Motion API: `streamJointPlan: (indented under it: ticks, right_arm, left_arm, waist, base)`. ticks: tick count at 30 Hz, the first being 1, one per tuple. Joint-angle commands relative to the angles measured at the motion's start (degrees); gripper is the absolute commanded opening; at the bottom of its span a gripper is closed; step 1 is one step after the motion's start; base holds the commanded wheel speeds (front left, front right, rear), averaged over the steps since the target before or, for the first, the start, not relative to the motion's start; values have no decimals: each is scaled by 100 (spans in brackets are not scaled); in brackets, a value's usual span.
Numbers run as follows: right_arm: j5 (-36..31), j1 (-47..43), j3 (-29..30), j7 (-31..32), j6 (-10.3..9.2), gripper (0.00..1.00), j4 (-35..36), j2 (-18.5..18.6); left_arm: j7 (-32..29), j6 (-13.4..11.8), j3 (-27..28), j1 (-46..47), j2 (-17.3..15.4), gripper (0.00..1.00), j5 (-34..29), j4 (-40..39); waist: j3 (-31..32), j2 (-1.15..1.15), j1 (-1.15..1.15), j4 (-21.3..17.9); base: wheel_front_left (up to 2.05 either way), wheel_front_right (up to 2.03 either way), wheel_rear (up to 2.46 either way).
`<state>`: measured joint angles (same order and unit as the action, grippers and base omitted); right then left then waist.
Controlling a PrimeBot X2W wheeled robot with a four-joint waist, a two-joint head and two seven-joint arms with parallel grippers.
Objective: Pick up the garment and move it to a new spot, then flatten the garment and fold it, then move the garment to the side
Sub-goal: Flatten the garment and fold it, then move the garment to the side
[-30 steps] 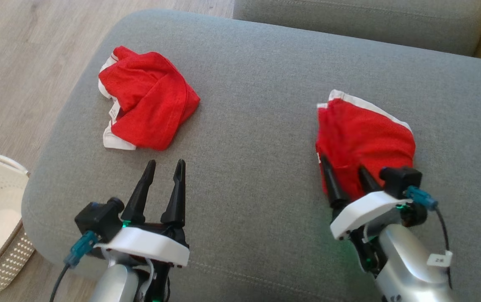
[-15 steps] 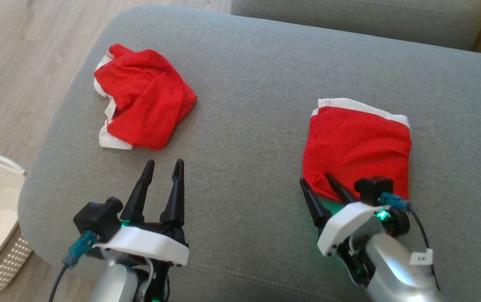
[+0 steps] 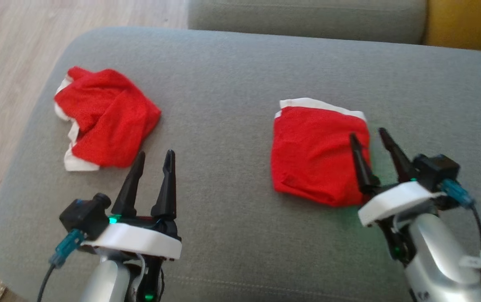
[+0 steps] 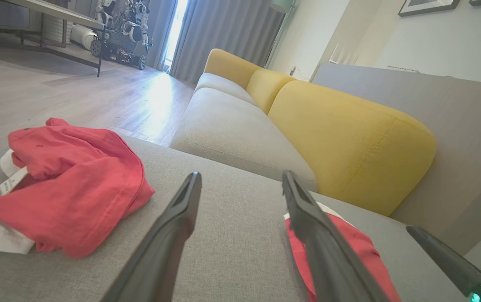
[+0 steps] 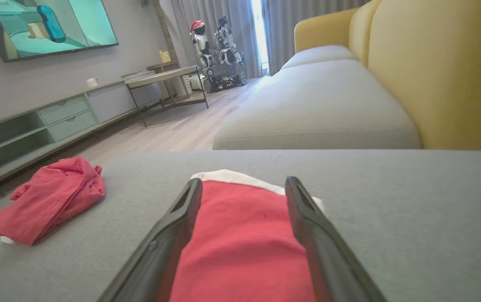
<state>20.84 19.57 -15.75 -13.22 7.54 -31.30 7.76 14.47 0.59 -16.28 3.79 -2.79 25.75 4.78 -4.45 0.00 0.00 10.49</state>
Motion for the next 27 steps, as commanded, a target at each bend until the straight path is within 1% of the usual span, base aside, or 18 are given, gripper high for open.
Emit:
streamJointPlan:
  ticks: [1,3,6,9,11,15,19,27]
  right_arm:
    - [-140,-46,-8,-101,-5,100,264,25]
    - [-445,-230,252,-124,-5,100,531,64]
    - [-805,-507,618,-142,-5,100,897,10]
    - [-1338,-733,855,-154,-5,100,1201,-3]
    - [-1624,-977,1128,-161,-5,100,1423,-174]
    - [-1938,-1259,1320,-168,-5,100,1625,-332]
    - [-2073,-1400,1409,-172,-5,100,1716,-421]
    - [-2113,-1427,1442,-175,-5,100,1753,-477]
  left_arm:
    - [52,16,206,160,-9,100,-58,-228]
    - [52,-14,236,140,-9,100,-50,-224]
    - [52,-41,230,77,-9,100,-66,-178]
    - [52,-68,228,-4,-9,100,-86,-140]
    - [52,-133,294,-89,-9,100,24,-174]
    - [52,-188,383,-180,-9,100,206,-200]
    - [52,-166,368,-209,-9,100,128,-169]
    - [52,-136,317,-224,-9,100,44,-185]
  waist:
    - [91,0,0,-131]
    - [119,0,0,-218]
    - [155,0,0,-339]
    - [206,0,0,-426]
    - [250,0,0,-486]
    - [279,0,0,-535]
    - [302,0,0,-550]
    - [285,0,0,-519]
  base:
    - [0,0,0]
    - [0,0,0]
    - [0,0,0]
    - [0,0,0]
    - [0,0,0]
    - [0,0,0]
    - [0,0,0]
    - [0,0,0]
